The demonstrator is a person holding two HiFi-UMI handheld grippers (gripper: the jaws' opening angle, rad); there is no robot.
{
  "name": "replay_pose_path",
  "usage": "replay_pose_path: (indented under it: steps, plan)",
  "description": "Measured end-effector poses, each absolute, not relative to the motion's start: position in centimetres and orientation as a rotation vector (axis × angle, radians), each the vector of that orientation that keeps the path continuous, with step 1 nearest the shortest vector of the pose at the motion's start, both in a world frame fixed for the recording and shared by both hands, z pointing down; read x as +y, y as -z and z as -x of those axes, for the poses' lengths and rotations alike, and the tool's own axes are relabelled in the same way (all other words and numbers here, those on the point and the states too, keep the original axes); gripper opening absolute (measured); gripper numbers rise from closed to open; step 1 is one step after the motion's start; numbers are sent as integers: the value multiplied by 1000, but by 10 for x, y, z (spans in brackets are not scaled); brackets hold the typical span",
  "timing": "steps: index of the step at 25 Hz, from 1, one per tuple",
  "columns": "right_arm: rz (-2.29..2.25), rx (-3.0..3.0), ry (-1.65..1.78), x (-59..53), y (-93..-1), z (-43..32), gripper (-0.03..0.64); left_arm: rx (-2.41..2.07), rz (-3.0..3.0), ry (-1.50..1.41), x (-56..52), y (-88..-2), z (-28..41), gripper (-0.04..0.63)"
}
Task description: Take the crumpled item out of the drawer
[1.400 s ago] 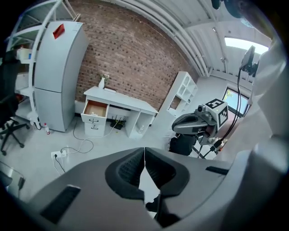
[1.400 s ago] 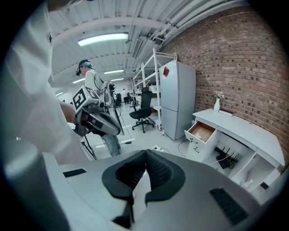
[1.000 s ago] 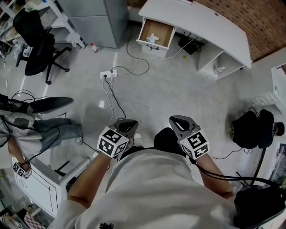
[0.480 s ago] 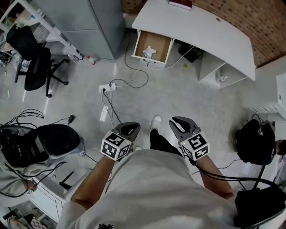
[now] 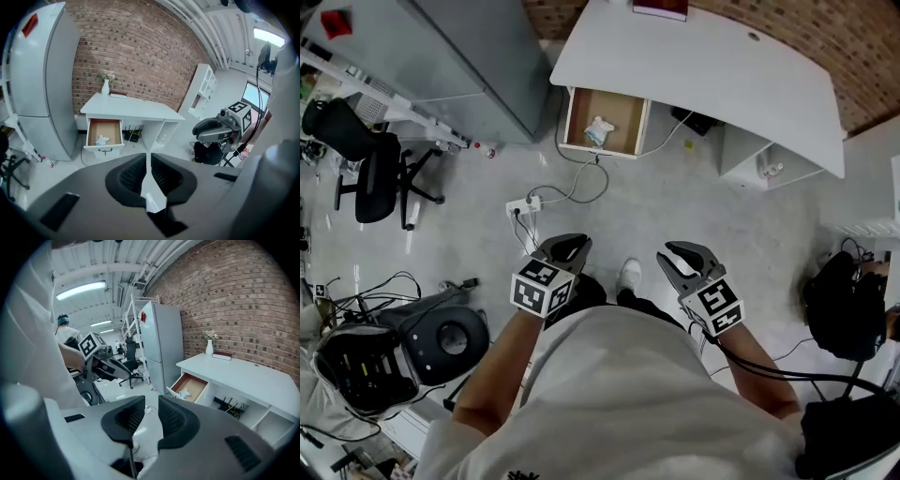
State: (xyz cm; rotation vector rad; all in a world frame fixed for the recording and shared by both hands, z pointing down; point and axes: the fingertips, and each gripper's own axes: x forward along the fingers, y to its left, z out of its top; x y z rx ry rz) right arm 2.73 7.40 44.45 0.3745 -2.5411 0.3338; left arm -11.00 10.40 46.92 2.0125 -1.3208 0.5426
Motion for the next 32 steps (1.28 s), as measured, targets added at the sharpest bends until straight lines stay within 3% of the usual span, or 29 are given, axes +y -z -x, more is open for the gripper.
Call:
replay_pose_path:
  steps: [5, 8, 14, 32]
  plan:
    - [-463, -2512, -373, 25, -453, -42, 120, -1309, -2004, -580, 28, -494, 123, 33]
    - [-559, -2488, -413, -13, -452, -35, 118, -1280, -1998, -605, -26, -515, 151, 98]
    - [-743, -2405, -499, -79, -460, -24, 118, -1261, -1978, -703, -128, -570, 206, 125]
    - [-939, -2105, -745, -187, -540, 49, 118, -1168, -1859, -949, -351, -821, 324, 176]
